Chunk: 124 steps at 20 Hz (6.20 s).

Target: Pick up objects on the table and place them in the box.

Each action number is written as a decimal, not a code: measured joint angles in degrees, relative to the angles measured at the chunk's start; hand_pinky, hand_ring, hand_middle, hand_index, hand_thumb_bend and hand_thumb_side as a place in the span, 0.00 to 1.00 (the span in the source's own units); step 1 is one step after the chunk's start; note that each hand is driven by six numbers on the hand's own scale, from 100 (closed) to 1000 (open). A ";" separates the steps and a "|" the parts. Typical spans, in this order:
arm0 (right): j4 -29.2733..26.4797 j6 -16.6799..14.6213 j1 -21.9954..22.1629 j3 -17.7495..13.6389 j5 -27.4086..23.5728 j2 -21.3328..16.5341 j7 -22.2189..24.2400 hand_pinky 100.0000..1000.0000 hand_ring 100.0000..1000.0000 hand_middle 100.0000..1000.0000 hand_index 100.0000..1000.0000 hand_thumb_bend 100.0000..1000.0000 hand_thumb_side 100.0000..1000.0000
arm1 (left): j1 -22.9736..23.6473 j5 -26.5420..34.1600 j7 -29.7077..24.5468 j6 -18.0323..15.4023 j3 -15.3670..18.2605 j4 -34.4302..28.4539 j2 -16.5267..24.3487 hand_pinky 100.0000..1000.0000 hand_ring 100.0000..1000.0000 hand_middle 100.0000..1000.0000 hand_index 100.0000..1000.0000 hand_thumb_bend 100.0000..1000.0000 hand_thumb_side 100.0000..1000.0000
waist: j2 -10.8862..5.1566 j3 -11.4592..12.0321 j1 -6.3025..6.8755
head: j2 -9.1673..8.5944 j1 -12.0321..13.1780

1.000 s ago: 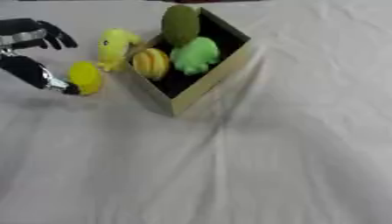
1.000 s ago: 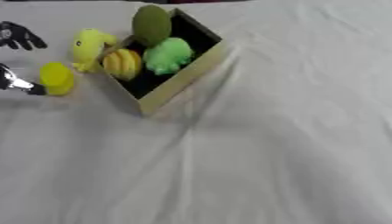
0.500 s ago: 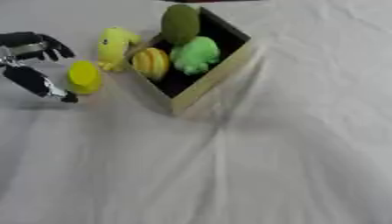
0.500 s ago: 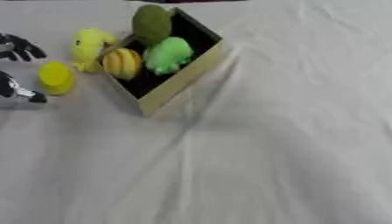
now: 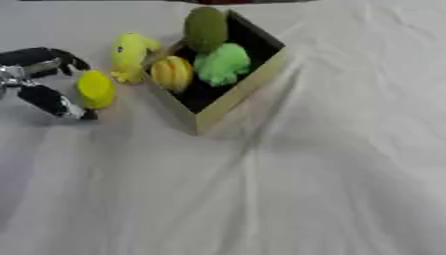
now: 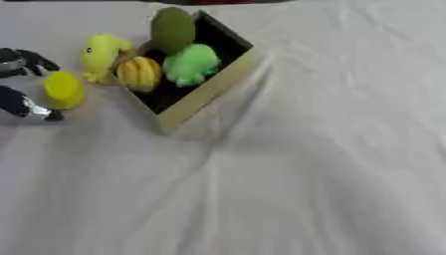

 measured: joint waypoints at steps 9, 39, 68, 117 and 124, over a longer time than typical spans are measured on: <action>0.00 0.25 -0.01 0.21 0.00 0.42 0.42 0.91 0.91 0.63 0.76 0.00 0.45 | -0.26 -4.43 4.51 0.56 0.24 3.17 -1.72 0.81 0.81 0.81 0.89 0.57 0.42 | 0.13 -0.01 -0.22 | -0.10 0.00; 0.00 0.74 0.49 0.50 0.67 0.50 0.62 0.91 0.91 0.63 0.76 0.00 0.45 | -0.10 1.59 -0.98 1.00 1.43 0.45 -2.31 0.81 0.82 0.82 0.92 0.56 0.47 | 0.44 -0.33 -0.16 | -0.51 -0.03; 0.00 0.98 0.75 0.51 0.91 0.63 0.55 0.91 0.92 0.62 0.76 0.00 0.46 | -0.87 1.28 1.23 2.28 2.12 -2.41 -1.88 0.63 0.61 0.60 0.71 0.00 0.16 | 0.44 -0.35 -0.16 | -0.50 -0.12; 0.00 1.23 0.03 0.85 0.42 0.44 0.37 0.91 0.91 0.62 0.76 0.00 0.45 | -7.56 -6.08 5.23 -0.98 -5.78 -7.20 -16.01 0.89 0.86 0.85 0.94 0.64 0.60 | -0.26 -0.76 0.36 | 0.03 0.33; 0.00 1.24 0.44 0.84 0.44 0.44 0.37 0.91 0.91 0.62 0.76 0.00 0.45 | -7.58 -7.92 6.81 -0.01 -2.19 -10.84 -14.29 0.87 0.84 0.82 0.92 0.56 0.62 | -0.26 -0.76 0.42 | 0.04 -0.02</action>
